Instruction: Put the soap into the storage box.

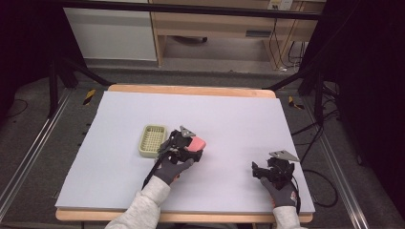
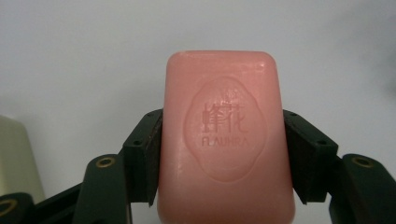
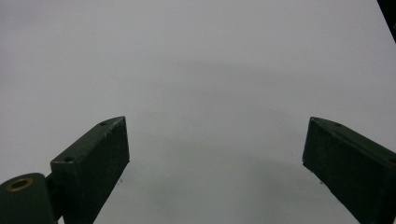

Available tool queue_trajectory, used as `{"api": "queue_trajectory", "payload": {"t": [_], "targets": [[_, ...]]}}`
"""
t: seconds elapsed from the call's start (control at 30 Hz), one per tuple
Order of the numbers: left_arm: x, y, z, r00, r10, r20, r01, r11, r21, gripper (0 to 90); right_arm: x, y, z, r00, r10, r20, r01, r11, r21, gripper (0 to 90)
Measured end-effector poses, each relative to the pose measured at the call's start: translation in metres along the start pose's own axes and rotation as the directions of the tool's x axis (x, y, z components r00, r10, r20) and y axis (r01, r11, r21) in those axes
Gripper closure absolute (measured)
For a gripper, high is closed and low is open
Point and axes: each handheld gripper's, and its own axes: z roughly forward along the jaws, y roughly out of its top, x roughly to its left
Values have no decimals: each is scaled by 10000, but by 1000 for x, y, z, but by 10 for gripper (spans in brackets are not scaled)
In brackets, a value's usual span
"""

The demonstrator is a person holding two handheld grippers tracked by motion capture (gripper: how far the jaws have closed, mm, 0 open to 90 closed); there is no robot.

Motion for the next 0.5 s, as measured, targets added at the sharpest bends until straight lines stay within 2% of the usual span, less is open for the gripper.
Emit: {"api": "queue_trajectory", "payload": {"t": [0.3, 0.5], "targets": [[16, -6, -15, 9994, -238, -235, 234, 9996, -150, 374, 0, 0, 0, 10000, 46, 29, -46, 10000, -7, 75], [24, -7, -26, 9991, -216, -368, 209, 9996, -190, 374, 1, 0, 0, 10000, -20, 85, 21, 10000, -26, 75]]}}
